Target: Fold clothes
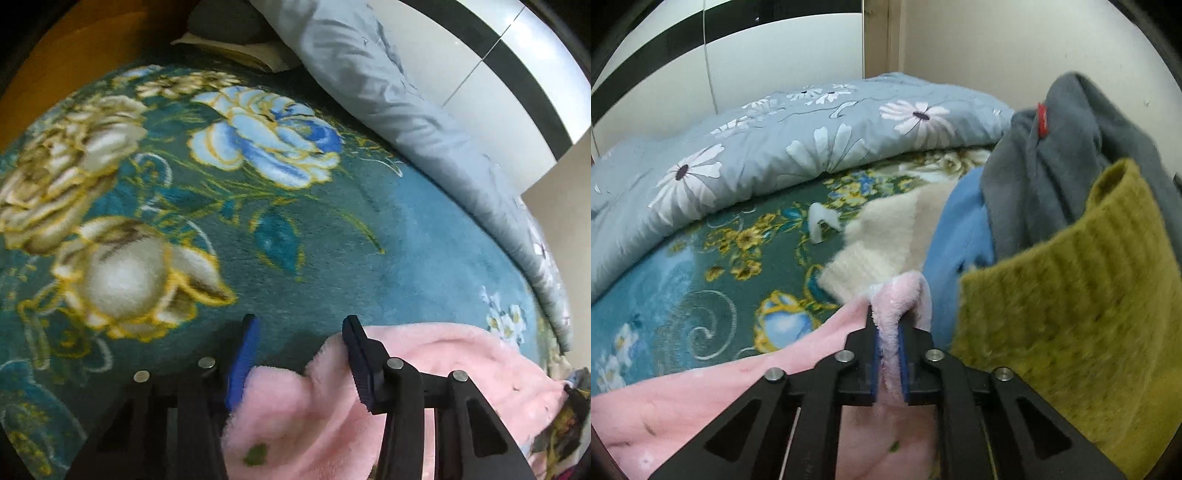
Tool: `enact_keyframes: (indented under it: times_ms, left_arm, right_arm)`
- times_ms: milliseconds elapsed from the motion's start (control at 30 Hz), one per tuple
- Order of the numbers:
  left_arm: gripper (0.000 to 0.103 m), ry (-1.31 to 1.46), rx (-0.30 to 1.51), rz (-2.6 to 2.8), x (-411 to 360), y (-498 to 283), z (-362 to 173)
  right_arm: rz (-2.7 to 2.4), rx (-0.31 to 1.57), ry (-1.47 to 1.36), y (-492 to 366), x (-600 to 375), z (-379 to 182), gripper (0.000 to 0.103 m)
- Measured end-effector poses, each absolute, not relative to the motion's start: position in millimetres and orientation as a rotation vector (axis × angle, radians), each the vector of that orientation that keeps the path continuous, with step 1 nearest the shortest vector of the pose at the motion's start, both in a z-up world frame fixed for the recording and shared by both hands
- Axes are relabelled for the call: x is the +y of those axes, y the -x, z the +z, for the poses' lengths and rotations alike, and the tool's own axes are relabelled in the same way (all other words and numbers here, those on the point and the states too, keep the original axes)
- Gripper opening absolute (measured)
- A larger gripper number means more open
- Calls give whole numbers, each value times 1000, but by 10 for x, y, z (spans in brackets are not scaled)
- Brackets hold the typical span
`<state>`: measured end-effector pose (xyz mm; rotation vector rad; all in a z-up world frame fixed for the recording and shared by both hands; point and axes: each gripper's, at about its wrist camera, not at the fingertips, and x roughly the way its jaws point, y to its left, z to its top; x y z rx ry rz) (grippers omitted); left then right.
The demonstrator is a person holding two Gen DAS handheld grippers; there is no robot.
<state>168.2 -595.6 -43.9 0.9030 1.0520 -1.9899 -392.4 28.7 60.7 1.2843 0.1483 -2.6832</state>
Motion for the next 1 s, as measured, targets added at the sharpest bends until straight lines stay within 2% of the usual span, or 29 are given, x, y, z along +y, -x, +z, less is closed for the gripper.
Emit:
enact_keyframes:
  times_ms: [67, 133, 233, 267, 333, 467, 533, 567, 767, 1000]
  left_arm:
    - [61, -867, 1089, -1998, -5936, -1766, -359]
    - [71, -858, 1123, -1994, -5894, -1859, -269]
    - [71, -824, 1091, -1995, -5693, -2056, -85]
    - [71, -796, 1070, -2001, -5590, -2146, -8]
    - [73, -740, 1030, -2014, -5384, -2325, 146]
    - [93, -579, 1047, -2109, -4702, -2811, 258]
    - [103, -532, 1059, -2156, -4367, -3004, 251]
    - [103, -510, 1063, -2179, -4201, -3096, 244]
    - [103, -480, 1022, -2161, -3490, -3501, 155]
    - [103, -572, 1168, -1909, -3239, -3773, -161]
  right_arm:
    - [-2675, 178, -1235, 3816, 292, 708, 39]
    - [-2674, 194, -1177, 3667, 331, 822, 44]
    - [-2670, 171, -1069, 3315, 468, 1018, 52]
    - [-2652, 124, -1039, 3133, 556, 1047, 57]
    - [-2585, 37, -1016, 2784, 738, 1027, 58]
    - [-2482, -85, -1047, 2148, 1141, 785, 58]
    - [-2468, -142, -1078, 1873, 1369, 596, 66]
    - [-2461, -170, -1093, 1736, 1482, 501, 72]
    - [-2460, -433, -1151, 1220, 2047, 181, 72]
    - [-2529, -529, -1180, 1132, 2399, 168, 72]
